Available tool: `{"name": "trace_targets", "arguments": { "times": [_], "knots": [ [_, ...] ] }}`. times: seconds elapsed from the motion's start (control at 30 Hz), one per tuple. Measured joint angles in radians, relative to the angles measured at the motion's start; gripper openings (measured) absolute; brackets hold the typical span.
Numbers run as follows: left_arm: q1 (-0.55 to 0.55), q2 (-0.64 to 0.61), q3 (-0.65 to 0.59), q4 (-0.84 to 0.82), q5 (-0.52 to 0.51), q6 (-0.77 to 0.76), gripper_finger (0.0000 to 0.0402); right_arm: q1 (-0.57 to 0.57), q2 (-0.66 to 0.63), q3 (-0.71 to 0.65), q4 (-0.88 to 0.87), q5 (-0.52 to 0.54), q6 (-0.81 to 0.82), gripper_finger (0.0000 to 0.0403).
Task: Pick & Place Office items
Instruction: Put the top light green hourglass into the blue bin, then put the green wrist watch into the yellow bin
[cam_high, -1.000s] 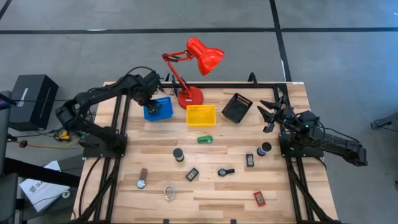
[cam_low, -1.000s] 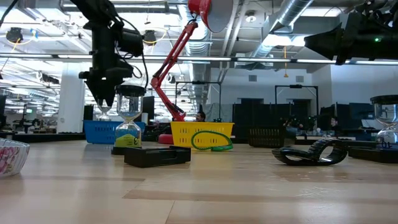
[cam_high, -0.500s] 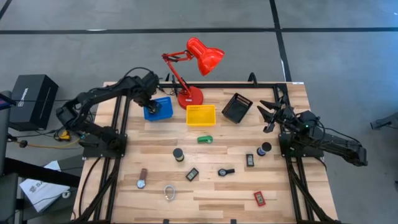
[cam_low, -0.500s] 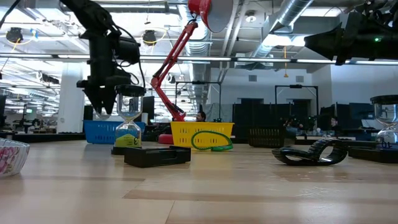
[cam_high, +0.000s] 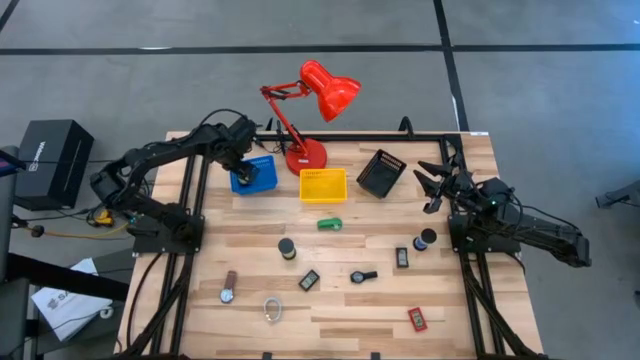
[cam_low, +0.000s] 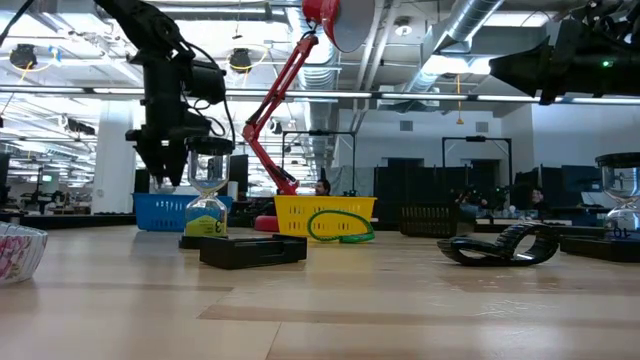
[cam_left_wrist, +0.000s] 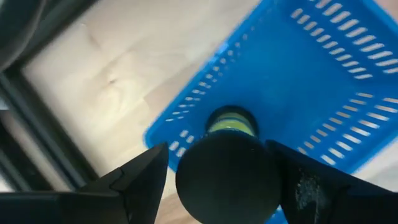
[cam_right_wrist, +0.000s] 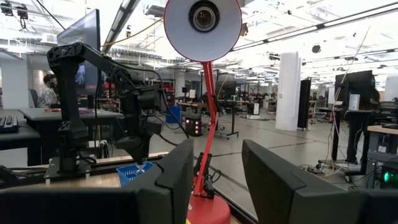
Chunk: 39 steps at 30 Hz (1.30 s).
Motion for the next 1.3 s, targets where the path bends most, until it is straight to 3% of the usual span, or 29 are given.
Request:
{"name": "trace_targets", "arguments": {
  "times": [0.27,0.6,0.9,1.3],
  "knots": [
    [-0.008,-0.071,0.000,0.005,-0.022,0.044,0.0262,0.000,0.000,0.000,0.000,0.000,0.000,0.0128],
    [-0.075,-0.327,0.001,0.020,-0.005,0.042,0.0255,0.000,0.000,0.000,0.000,0.000,0.000,0.0128],
    [-0.315,-0.474,0.001,0.079,0.077,-0.063,0.0219,0.000,0.000,0.000,0.000,0.000,0.000,0.0128],
    [-0.659,-0.432,0.001,0.245,0.075,-0.090,0.0181,0.000,0.000,0.000,0.000,0.000,0.000,0.0128]
  ]
}}
